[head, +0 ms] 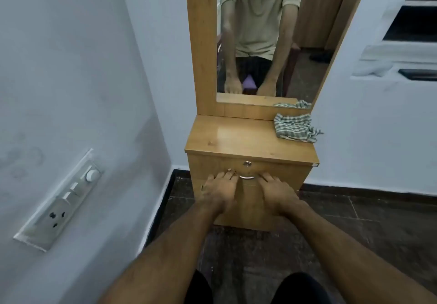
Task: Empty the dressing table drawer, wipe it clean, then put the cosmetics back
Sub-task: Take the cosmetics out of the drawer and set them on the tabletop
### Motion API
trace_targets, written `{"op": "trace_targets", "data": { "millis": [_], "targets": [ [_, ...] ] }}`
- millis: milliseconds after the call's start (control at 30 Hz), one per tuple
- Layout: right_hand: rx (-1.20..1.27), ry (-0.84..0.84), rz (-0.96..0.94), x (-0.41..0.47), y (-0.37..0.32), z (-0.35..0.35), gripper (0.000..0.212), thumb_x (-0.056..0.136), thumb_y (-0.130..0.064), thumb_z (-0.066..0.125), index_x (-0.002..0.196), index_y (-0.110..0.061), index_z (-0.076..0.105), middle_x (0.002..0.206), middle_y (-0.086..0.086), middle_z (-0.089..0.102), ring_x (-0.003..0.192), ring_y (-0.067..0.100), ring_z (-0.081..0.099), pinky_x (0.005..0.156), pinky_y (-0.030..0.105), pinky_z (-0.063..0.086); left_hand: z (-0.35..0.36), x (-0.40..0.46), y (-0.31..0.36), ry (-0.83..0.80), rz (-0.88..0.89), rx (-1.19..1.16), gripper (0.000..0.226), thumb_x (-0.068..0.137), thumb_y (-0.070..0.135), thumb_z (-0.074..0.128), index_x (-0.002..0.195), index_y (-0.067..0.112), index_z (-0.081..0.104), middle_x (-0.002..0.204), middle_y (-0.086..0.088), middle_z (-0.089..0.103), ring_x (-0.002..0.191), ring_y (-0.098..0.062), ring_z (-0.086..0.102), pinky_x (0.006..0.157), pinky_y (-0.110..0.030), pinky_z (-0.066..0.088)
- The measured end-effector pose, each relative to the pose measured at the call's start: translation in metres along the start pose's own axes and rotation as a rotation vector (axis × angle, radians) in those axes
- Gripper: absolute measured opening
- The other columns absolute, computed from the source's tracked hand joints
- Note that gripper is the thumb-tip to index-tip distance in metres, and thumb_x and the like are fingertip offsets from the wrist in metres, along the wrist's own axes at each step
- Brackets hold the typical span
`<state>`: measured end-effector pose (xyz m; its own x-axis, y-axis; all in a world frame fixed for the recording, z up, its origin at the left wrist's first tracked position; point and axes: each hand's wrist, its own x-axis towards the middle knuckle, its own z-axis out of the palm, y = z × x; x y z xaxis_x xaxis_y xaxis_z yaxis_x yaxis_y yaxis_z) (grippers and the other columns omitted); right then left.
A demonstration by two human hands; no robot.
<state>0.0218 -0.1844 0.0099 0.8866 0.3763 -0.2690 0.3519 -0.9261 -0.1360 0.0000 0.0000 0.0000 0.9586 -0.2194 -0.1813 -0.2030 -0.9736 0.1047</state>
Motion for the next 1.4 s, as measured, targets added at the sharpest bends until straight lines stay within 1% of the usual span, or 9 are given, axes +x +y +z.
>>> {"op": "trace_targets", "data": {
  "millis": [100,367,600,733,833,933,1067,1167,1400],
  "targets": [
    [-0.03,0.014,0.018,0.002,0.005,0.007,0.071,0.095,-0.022,0.049,0.16,-0.024,0.019,0.162,0.0,0.019,0.137,0.028,0.036,0.111,0.045,0.034,0.01,0.002,0.003,-0.08,-0.005,0.009,0.077,0.097,0.018,0.046,0.162,0.014,0.003,0.17,-0.004,-0.001,0.153,-0.025,0.015,0.117,-0.046,0.024],
    [-0.138,0.038,0.053,0.004,-0.011,0.011,0.063,0.098,-0.019,0.041,0.158,-0.022,0.022,0.16,0.005,0.022,0.137,0.032,0.034,0.108,0.05,0.038,0.019,0.003,0.019,-0.08,-0.08,-0.015,0.077,0.098,0.009,0.039,0.162,0.021,-0.002,0.17,0.002,-0.009,0.144,-0.032,0.029,0.116,-0.05,0.026],
    [-0.104,0.023,0.069,-0.041,-0.028,0.021,0.065,0.097,-0.023,0.048,0.157,-0.026,0.024,0.153,0.002,0.028,0.131,0.028,0.039,0.105,0.047,0.039,0.008,-0.036,0.027,-0.055,-0.013,0.033,0.057,0.104,0.034,0.042,0.157,0.021,0.03,0.16,-0.002,0.034,0.14,-0.027,0.038,0.112,-0.046,0.031],
    [-0.101,-0.045,0.048,-0.085,-0.04,0.022,0.066,0.09,-0.032,0.059,0.152,-0.028,0.035,0.144,0.0,0.038,0.127,0.027,0.045,0.101,0.045,0.041,-0.015,-0.07,0.028,0.026,0.055,0.062,0.045,0.102,0.051,0.035,0.122,0.025,0.067,0.115,0.0,0.07,0.105,-0.02,0.061,0.102,-0.045,0.041],
    [0.017,0.039,0.065,-0.113,-0.048,0.01,0.047,0.085,-0.033,0.057,0.132,-0.032,0.057,0.126,-0.005,0.054,0.115,0.024,0.058,0.092,0.04,0.049,-0.027,-0.096,0.027,0.283,0.042,-0.058,0.047,0.102,0.052,0.035,0.101,0.022,0.072,0.09,0.002,0.07,0.083,-0.017,0.061,0.081,-0.039,0.053],
    [0.075,0.352,0.016,-0.13,-0.056,-0.002,0.037,0.09,-0.031,0.051,0.126,-0.031,0.062,0.122,-0.006,0.059,0.111,0.02,0.057,0.085,0.038,0.053,-0.035,-0.11,0.023,0.483,0.027,-0.079,0.039,0.102,0.046,0.04,0.106,0.024,0.072,0.097,0.0,0.07,0.097,-0.021,0.06,0.09,-0.041,0.049],
    [-0.049,0.259,0.024,-0.14,-0.057,-0.006,0.058,0.089,-0.041,0.048,0.145,-0.025,0.046,0.145,0.001,0.049,0.131,0.024,0.044,0.105,0.041,0.041,-0.032,-0.123,0.016,0.311,-0.056,-0.003,0.048,0.104,0.048,0.031,0.119,0.022,0.069,0.112,-0.003,0.071,0.104,-0.022,0.06,0.097,-0.041,0.042],
    [-0.08,0.15,0.051,-0.147,-0.056,0.001,0.068,0.085,-0.054,0.053,0.147,-0.027,0.041,0.147,0.001,0.049,0.132,0.024,0.043,0.108,0.04,0.036,-0.026,-0.133,0.013,0.26,-0.091,-0.06,0.047,0.104,0.048,0.031,0.114,0.02,0.068,0.111,-0.004,0.071,0.096,-0.02,0.062,0.084,-0.036,0.048],
    [-0.081,0.205,0.051,-0.167,-0.064,0.006,0.038,0.088,-0.03,0.052,0.126,-0.028,0.054,0.128,-0.003,0.061,0.116,0.021,0.052,0.095,0.039,0.042,-0.026,-0.153,0.017,0.169,-0.159,-0.078,0.054,0.103,0.054,0.031,0.108,0.018,0.07,0.1,-0.008,0.069,0.08,-0.021,0.053,0.074,-0.035,0.044]
  ]
}}
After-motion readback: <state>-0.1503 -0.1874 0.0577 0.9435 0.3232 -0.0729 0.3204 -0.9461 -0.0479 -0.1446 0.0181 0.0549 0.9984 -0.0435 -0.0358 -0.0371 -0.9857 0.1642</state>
